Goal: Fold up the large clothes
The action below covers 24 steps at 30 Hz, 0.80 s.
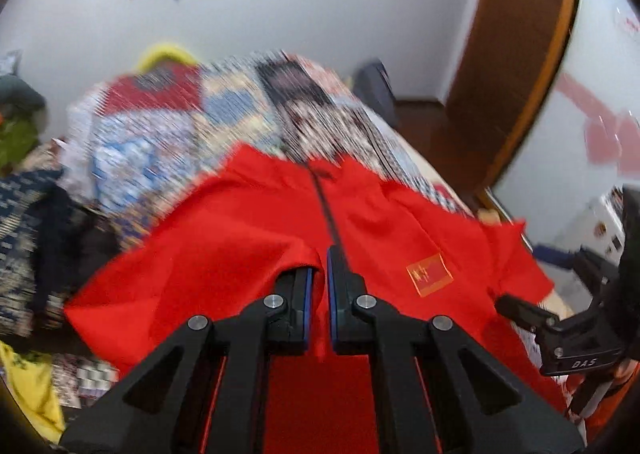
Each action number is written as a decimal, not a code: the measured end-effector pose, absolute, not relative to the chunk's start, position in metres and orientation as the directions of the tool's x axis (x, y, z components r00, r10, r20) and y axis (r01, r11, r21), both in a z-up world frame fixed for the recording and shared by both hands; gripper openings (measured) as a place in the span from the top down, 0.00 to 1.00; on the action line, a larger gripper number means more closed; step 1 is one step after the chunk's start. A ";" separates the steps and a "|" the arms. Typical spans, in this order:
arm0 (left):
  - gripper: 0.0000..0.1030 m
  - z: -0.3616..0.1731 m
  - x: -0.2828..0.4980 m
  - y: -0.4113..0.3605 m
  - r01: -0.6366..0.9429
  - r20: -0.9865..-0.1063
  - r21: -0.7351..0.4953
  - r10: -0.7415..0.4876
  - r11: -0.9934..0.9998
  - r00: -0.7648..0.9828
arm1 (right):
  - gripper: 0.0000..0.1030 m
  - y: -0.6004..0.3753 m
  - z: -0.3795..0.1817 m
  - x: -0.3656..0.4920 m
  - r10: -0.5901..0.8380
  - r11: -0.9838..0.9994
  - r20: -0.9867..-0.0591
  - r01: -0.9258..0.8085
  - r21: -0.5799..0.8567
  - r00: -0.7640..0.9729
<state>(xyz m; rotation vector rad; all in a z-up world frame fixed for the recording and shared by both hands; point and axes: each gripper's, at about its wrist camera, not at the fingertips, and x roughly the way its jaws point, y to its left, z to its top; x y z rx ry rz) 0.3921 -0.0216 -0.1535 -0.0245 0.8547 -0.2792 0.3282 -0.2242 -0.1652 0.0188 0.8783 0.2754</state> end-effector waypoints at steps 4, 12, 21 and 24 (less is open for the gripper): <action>0.94 -0.198 0.394 -0.054 0.288 -0.817 -0.143 -0.277 0.947 0.505 | 0.01 -0.229 -0.172 0.326 0.221 0.967 -0.769 -0.235 0.094 0.600; 0.86 -0.242 0.379 -0.069 0.314 -0.886 -0.158 -0.275 0.936 0.372 | 0.01 -0.230 -0.183 0.319 0.189 0.966 -0.793 -0.256 0.043 0.580; 0.49 -0.202 0.342 -0.038 0.288 -0.860 -0.192 -0.302 0.938 0.412 | 0.01 -0.213 -0.171 0.308 0.208 0.953 -0.787 -0.303 0.029 0.580; 0.45 -0.179 0.324 -0.005 0.241 -0.832 -0.188 -0.284 0.952 0.476 | 0.01 -0.199 -0.160 0.304 0.234 0.940 -0.774 -0.339 0.027 0.588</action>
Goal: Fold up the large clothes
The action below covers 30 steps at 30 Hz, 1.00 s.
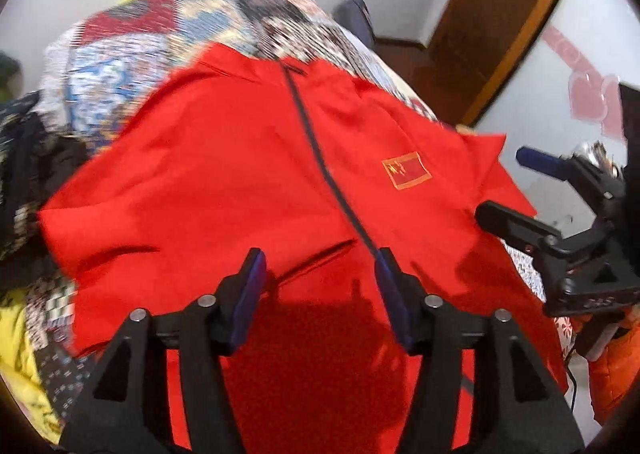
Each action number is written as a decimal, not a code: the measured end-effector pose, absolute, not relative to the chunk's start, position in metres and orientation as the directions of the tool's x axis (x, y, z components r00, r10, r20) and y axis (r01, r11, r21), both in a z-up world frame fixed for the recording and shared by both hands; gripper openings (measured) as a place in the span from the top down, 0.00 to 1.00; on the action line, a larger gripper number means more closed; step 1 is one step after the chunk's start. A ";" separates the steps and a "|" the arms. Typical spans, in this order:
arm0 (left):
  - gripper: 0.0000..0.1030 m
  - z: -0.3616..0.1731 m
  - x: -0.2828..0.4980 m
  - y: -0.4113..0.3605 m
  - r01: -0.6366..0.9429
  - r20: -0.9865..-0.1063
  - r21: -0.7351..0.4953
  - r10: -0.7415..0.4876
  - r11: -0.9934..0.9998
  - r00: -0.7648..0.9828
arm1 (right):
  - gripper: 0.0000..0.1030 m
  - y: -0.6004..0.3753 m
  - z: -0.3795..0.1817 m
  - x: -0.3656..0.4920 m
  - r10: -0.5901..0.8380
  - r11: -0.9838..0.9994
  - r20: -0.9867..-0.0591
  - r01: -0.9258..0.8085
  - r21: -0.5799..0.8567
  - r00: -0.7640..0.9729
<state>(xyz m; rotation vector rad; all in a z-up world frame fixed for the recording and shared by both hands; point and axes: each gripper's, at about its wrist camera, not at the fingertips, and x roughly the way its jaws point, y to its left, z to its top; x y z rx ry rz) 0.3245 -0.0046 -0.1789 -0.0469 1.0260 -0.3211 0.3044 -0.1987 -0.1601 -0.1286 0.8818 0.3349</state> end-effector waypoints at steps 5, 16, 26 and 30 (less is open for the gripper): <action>0.43 -0.161 0.305 0.059 0.132 -0.822 -0.120 -0.173 0.984 0.542 | 0.01 -0.161 -0.150 0.300 0.275 0.903 -0.758 -0.430 -0.008 0.591; 0.42 -0.198 0.257 0.178 -0.109 -0.862 -0.087 -0.020 0.990 0.506 | 0.02 -0.061 -0.194 0.304 0.294 0.783 -0.826 -0.616 -0.081 0.481; 0.42 -0.246 0.243 0.203 -0.182 -0.896 -0.147 -0.053 0.972 0.441 | 0.36 -0.012 -0.243 0.312 0.224 0.675 -0.896 -0.724 -0.142 0.385; 0.42 -0.254 0.246 0.201 -0.183 -0.898 -0.165 -0.070 0.969 0.435 | 0.63 -0.013 -0.240 0.317 0.264 0.673 -0.895 -0.733 -0.095 0.359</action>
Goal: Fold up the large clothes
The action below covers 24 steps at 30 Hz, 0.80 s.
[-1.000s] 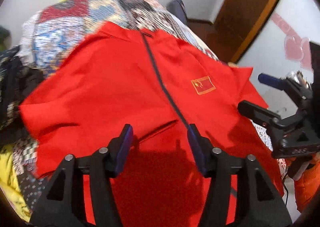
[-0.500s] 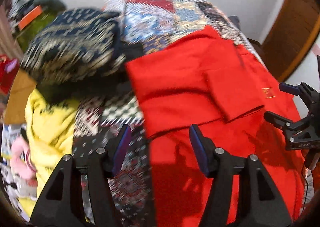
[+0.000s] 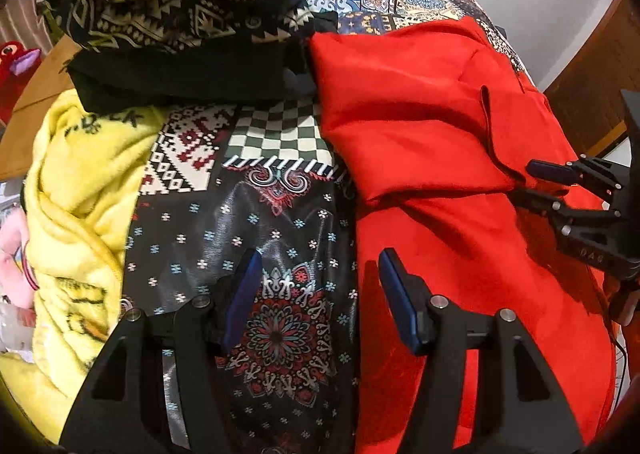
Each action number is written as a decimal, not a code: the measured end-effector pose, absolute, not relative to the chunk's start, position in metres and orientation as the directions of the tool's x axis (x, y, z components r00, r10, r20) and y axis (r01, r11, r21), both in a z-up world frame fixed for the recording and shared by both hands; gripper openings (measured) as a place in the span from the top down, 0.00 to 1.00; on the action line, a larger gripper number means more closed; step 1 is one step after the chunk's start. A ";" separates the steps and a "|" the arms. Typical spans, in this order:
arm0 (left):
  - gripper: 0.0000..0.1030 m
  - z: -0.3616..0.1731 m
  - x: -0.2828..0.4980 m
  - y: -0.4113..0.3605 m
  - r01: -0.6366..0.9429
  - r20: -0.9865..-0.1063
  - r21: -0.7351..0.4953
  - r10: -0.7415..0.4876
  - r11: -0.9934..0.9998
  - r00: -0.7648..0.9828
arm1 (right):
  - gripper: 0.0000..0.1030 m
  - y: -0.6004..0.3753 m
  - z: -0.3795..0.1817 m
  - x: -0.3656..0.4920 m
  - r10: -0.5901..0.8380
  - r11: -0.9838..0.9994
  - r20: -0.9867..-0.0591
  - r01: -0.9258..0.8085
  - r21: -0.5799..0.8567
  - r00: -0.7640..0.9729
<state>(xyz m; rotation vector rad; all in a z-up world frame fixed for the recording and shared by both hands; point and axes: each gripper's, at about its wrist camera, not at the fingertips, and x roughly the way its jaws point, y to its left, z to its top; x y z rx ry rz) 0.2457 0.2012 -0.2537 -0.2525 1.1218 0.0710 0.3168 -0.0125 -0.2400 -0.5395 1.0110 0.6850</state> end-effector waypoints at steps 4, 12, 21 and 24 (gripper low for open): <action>0.42 -0.259 0.251 0.196 -0.176 -0.898 -0.172 -0.080 0.969 0.432 | 0.82 -0.013 -0.236 0.318 0.322 0.671 -0.891 -0.741 -0.023 0.319; 0.42 -0.259 0.259 0.186 -0.152 -0.899 -0.164 -0.084 0.975 0.430 | 0.92 -0.020 -0.215 0.318 0.406 0.659 -0.858 -0.751 0.037 0.314; 0.42 -0.268 0.278 0.183 -0.169 -0.911 -0.162 -0.082 0.972 0.404 | 0.94 -0.045 -0.165 0.337 0.437 0.756 -0.761 -0.654 0.021 0.480; 0.42 -0.271 0.285 0.184 -0.184 -0.908 -0.193 -0.105 0.964 0.406 | 0.95 -0.069 -0.131 0.350 0.440 0.809 -0.695 -0.586 0.032 0.569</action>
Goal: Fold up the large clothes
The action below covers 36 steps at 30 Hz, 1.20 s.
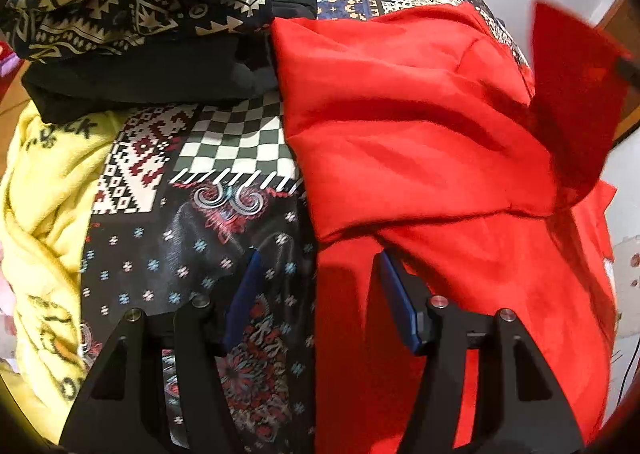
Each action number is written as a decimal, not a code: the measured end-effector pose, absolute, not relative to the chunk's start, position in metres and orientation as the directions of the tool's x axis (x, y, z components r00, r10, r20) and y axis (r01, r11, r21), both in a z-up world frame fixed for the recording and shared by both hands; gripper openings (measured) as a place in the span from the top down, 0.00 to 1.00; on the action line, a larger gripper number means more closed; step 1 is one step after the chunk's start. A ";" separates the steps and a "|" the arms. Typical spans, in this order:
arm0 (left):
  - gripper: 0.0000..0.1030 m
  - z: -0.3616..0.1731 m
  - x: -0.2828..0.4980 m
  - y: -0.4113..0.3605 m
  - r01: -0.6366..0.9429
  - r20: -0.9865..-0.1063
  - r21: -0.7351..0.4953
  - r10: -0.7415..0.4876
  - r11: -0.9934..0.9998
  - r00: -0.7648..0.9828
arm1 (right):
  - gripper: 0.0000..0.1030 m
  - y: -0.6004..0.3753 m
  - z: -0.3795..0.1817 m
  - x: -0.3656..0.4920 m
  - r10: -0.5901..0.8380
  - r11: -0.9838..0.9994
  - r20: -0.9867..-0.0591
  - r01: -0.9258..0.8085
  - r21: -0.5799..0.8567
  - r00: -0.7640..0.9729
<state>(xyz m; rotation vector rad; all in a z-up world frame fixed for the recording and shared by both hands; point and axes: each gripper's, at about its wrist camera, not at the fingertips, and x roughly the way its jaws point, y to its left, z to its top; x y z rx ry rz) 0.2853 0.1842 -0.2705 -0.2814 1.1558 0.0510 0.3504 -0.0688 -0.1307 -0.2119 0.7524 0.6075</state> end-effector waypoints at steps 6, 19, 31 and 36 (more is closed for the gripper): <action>0.42 -0.270 0.300 0.179 -0.203 -0.901 -0.213 -0.112 0.956 0.420 | 0.95 -0.127 -0.075 0.374 0.373 0.903 -0.587 -0.428 0.050 0.718; 0.42 -0.274 0.324 0.183 -0.275 -0.886 -0.239 -0.093 0.931 0.453 | 0.95 -0.199 -0.099 0.387 0.252 0.962 -0.611 -0.261 0.077 0.750; 0.38 -0.273 0.360 0.160 -0.262 -0.874 -0.166 -0.019 0.951 0.485 | 0.95 -0.276 -0.136 0.389 0.146 0.989 -0.676 -0.083 0.124 0.723; 0.35 -0.264 0.365 0.168 -0.345 -0.848 -0.036 0.154 0.938 0.507 | 0.95 -0.295 -0.140 0.384 0.151 0.986 -0.686 -0.057 0.158 0.712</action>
